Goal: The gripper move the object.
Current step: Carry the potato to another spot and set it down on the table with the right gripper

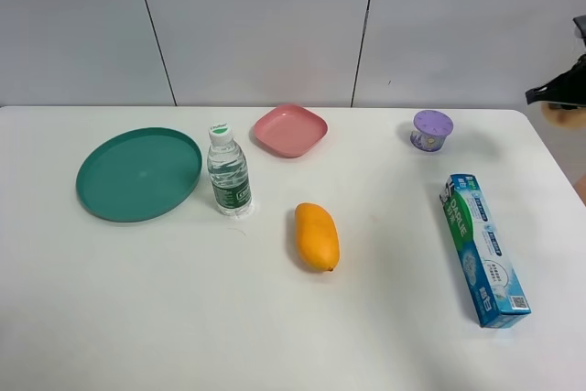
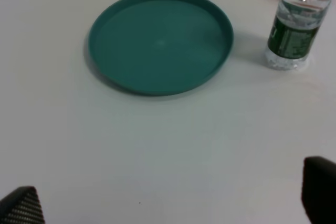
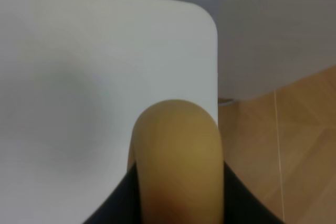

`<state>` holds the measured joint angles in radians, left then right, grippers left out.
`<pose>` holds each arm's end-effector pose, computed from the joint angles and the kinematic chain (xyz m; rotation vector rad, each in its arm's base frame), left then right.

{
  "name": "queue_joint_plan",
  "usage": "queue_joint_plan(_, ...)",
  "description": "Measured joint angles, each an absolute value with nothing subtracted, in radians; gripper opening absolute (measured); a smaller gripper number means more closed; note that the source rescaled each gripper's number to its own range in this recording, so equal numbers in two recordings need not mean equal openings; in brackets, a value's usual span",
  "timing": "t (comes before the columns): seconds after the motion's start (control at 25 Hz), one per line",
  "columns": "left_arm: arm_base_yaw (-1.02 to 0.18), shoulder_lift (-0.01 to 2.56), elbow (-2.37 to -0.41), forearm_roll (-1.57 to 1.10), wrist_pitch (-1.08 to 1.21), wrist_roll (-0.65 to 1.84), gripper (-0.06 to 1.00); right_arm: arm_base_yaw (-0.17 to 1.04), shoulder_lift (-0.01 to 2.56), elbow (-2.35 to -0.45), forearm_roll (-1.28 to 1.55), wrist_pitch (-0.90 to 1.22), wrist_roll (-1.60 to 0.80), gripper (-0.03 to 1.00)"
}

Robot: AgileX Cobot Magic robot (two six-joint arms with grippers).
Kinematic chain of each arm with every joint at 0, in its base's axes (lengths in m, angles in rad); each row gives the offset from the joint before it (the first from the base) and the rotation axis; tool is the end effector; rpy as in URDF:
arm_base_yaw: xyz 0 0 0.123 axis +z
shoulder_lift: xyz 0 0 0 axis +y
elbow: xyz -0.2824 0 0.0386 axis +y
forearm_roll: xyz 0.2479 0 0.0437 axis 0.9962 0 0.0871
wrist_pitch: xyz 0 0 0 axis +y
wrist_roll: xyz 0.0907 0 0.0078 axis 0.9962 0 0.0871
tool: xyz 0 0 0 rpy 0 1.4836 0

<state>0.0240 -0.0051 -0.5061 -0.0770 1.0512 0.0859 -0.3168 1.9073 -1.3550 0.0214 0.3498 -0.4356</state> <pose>-0.0059 -0.0062 0.2798 0.0662 2.0202 -0.0222 0.4050 -0.1321 0.2176 -0.1225 2.4092 -0.3347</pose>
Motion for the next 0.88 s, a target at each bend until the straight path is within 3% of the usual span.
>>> queue_joint_plan(0.24,0.024,-0.005,-0.506,-0.077,1.051,0.086,1.0,-0.268,2.042,-1.355,0.021,0.208,-0.436,0.0)
queue_joint_plan(0.88,0.024,-0.005,-0.506,-0.077,1.051,0.086,1.0,-0.216,2.172,-1.355,0.1,0.158,-0.41,0.01)
